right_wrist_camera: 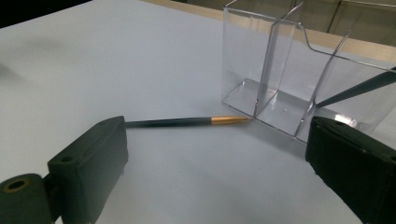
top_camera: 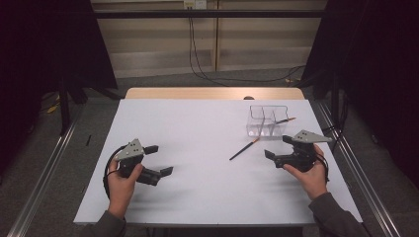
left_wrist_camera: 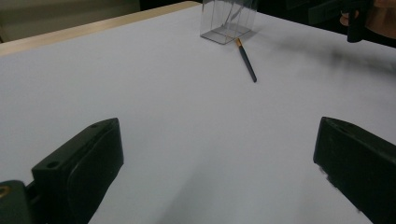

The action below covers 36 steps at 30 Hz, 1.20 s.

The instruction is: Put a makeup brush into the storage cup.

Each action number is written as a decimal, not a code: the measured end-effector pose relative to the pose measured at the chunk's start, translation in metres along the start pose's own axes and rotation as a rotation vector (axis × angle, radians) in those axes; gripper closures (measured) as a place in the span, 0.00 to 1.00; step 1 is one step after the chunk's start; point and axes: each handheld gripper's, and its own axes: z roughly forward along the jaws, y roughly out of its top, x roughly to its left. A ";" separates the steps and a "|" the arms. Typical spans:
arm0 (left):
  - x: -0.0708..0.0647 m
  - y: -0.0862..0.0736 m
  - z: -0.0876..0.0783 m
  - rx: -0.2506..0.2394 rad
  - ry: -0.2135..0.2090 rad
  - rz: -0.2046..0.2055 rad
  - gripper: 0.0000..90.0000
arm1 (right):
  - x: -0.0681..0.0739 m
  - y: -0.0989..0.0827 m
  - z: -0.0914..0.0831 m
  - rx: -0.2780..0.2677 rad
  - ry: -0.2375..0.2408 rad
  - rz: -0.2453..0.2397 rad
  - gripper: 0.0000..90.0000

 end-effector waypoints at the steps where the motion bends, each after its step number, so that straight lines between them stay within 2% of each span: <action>1: 0.000 0.000 0.000 -0.001 0.001 -0.001 0.02 | 0.000 0.001 0.002 0.006 0.006 0.002 0.06; 8: 0.001 -0.001 -0.001 -0.003 -0.001 -0.001 0.02 | -0.002 0.006 0.011 0.052 0.032 -0.016 0.06; 19: 0.001 -0.001 -0.002 -0.007 -0.005 -0.004 0.02 | -0.006 0.014 0.021 0.081 0.066 -0.019 0.06; 24: 0.001 -0.001 -0.003 -0.004 0.002 -0.005 0.02 | -0.006 0.020 0.026 0.099 0.075 -0.047 0.07; 36: 0.002 -0.001 -0.003 -0.009 -0.001 -0.010 0.02 | -0.005 0.030 0.040 0.182 0.125 -0.106 0.09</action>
